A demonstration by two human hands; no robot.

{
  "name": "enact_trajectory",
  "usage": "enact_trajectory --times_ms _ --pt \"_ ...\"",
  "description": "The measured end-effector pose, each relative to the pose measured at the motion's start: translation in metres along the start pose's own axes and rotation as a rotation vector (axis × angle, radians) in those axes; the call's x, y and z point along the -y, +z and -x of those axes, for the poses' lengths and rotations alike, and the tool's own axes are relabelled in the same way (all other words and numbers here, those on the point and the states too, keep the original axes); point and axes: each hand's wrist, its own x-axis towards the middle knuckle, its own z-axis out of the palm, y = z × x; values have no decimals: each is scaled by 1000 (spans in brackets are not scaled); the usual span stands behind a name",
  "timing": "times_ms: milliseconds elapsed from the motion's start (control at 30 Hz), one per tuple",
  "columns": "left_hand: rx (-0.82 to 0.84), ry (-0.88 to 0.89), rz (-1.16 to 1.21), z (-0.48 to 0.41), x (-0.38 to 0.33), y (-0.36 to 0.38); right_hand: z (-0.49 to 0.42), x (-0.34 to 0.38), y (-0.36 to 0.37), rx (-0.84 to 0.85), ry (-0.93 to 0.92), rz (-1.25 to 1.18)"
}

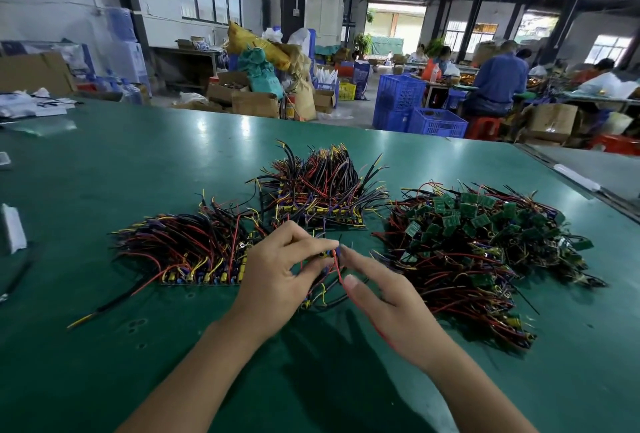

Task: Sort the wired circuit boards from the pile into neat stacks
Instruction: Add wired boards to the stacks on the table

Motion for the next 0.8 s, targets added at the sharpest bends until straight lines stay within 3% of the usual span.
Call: enact_trajectory --times_ms 100,300,400,500,800 --pt "34 -12 21 -5 -5 3 3 5 6 -161 -64 22" --pt "180 -32 152 -16 -18 7 2 0 11 -102 -123 201" --pt "160 -52 211 -24 -25 11 3 2 12 -149 -144 1" --pt "102 -99 243 -30 -29 17 2 0 11 -208 -82 -28" --pt "-22 -305 226 -32 -29 36 0 3 10 -104 100 -598"
